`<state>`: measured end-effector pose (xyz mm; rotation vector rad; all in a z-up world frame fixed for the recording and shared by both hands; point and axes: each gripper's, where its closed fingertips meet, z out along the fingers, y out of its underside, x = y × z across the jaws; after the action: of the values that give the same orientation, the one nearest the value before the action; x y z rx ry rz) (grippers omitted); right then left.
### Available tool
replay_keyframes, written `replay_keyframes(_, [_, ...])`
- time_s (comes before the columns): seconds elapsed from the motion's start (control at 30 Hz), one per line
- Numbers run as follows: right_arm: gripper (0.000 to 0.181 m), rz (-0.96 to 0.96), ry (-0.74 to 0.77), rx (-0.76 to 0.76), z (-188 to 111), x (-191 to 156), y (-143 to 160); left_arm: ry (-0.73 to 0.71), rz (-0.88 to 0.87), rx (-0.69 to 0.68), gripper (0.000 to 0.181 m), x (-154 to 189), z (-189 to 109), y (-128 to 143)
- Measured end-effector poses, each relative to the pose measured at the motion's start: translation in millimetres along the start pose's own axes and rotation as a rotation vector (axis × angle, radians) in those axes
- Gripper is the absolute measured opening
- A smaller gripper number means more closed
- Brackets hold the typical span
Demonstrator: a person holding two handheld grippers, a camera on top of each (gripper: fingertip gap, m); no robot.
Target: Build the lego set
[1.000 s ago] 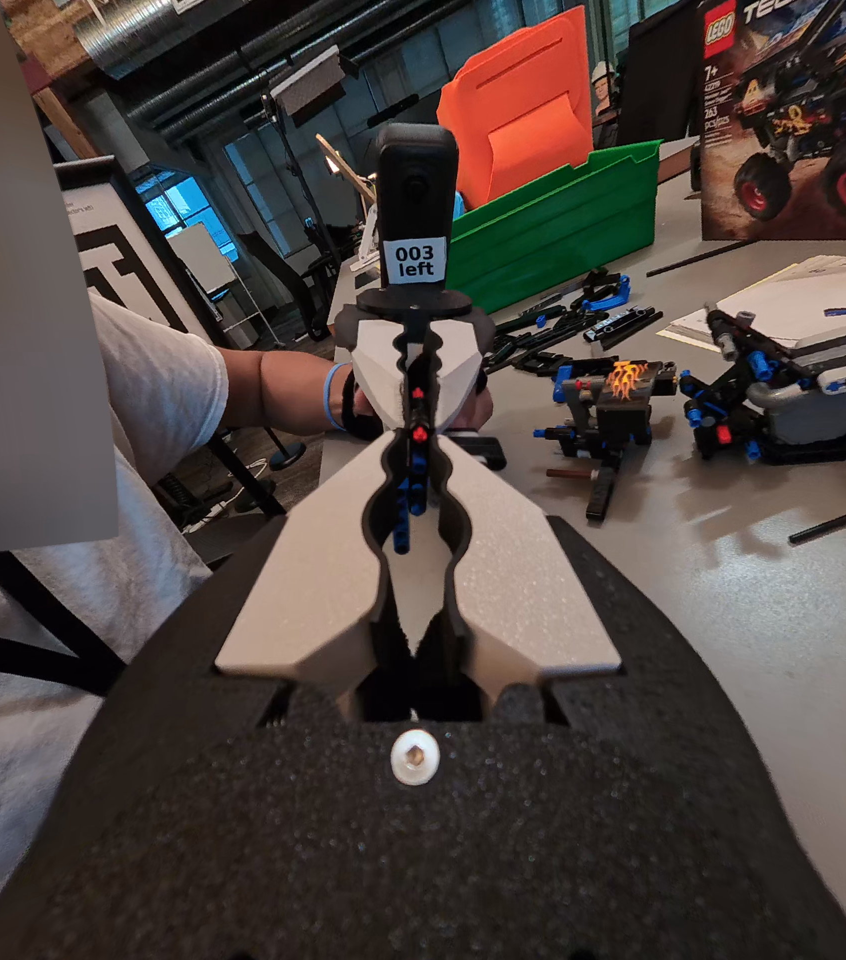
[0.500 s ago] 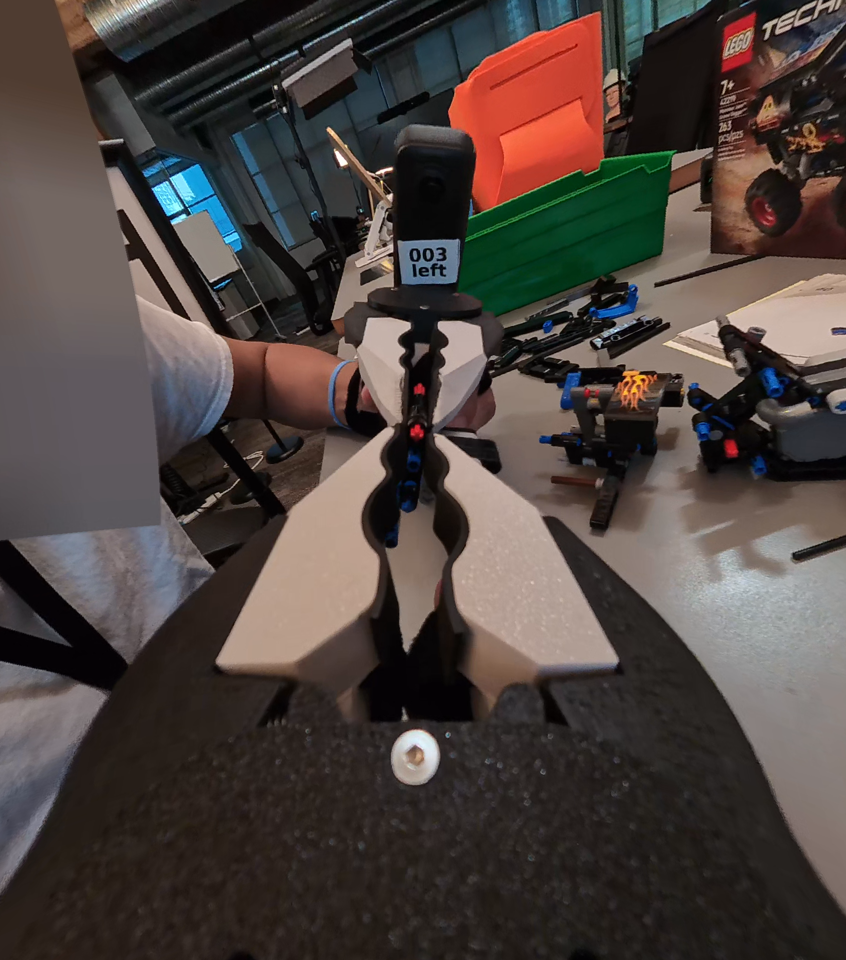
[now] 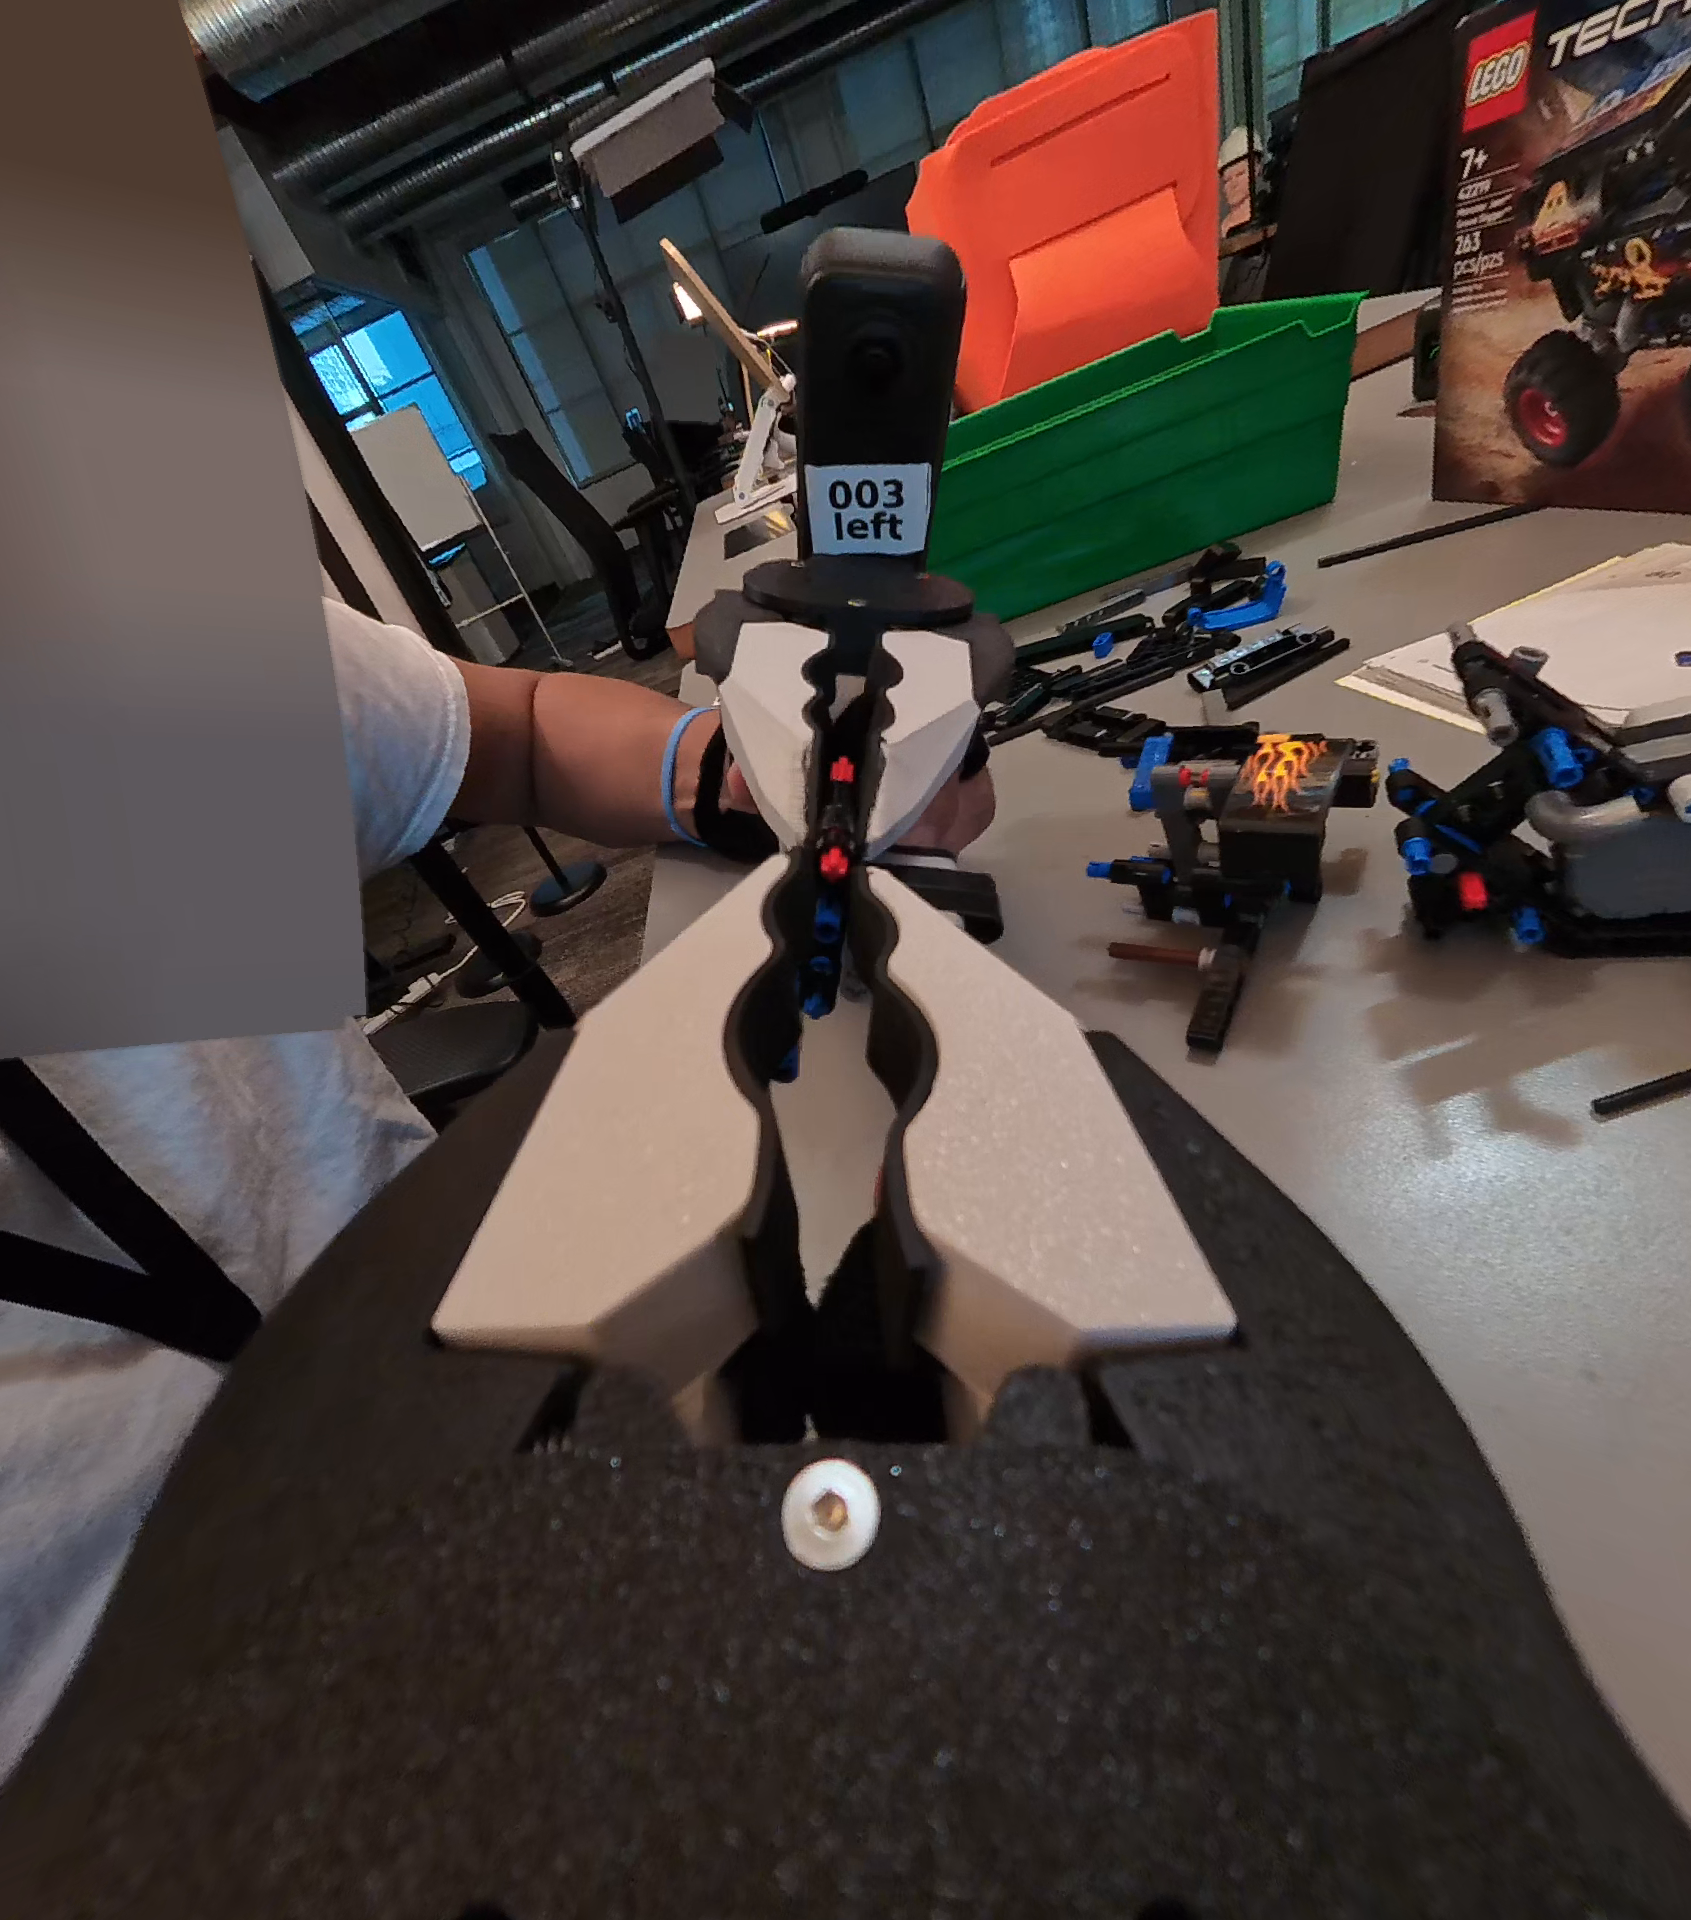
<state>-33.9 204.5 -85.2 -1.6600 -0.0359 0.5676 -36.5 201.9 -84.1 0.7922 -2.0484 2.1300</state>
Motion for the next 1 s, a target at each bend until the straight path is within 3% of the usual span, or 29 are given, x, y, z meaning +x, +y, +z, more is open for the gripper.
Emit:
replay_keyframes(0.6, [0.005, 0.010, -0.010, -0.006, 2.0, 0.1, -1.6, -0.017, 0.018, 0.003, 0.005, -1.3, 2.4, -0.9])
replay_keyframes(0.7, [0.005, 0.003, 0.007, -0.039, 6.1, 1.6, 4.7, -0.033, 0.061, -0.001, 0.011, 0.5, 5.4, -0.3])
replay_keyframes(1.0, [0.005, 0.031, 0.001, 0.030, -1.8, 3.0, -6.7, -0.024, 0.025, 0.030, 0.000, -5.7, -6.1, -6.6])
